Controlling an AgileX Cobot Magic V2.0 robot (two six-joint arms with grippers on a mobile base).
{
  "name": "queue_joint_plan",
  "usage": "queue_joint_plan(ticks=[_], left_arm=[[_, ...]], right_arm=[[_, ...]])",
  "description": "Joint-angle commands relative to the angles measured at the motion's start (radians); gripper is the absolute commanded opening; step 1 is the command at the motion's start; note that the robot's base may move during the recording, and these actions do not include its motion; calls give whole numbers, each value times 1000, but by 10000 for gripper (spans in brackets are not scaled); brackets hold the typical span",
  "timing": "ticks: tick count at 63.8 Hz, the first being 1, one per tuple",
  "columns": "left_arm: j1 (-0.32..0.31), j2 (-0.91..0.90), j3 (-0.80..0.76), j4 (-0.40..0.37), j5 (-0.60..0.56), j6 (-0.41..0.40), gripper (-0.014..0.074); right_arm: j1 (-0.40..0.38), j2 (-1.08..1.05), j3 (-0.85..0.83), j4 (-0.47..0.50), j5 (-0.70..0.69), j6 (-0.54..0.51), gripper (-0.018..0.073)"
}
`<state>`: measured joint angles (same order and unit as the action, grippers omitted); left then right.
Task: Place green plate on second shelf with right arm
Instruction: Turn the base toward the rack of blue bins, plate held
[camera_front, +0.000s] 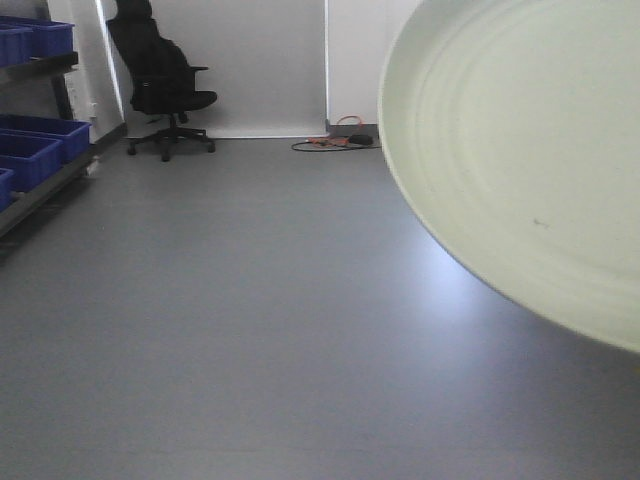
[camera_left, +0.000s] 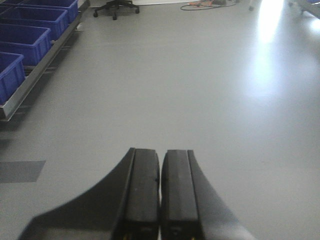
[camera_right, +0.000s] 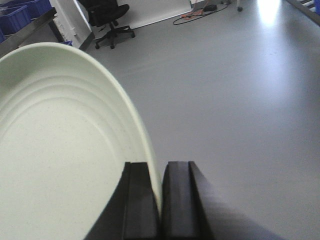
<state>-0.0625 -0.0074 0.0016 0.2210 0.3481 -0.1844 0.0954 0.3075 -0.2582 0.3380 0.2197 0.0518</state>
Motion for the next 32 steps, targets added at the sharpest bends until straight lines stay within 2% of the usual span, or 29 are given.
queue_joint_plan(ticks=[1,32], left_arm=[[-3,-20,42,4,-63,-5,125],[-3,-20,42,4,-63,-5,125]], right_arm=[[-1,9,-34,11,-100,3,55],[-1,9,-34,11,-100,3,55]])
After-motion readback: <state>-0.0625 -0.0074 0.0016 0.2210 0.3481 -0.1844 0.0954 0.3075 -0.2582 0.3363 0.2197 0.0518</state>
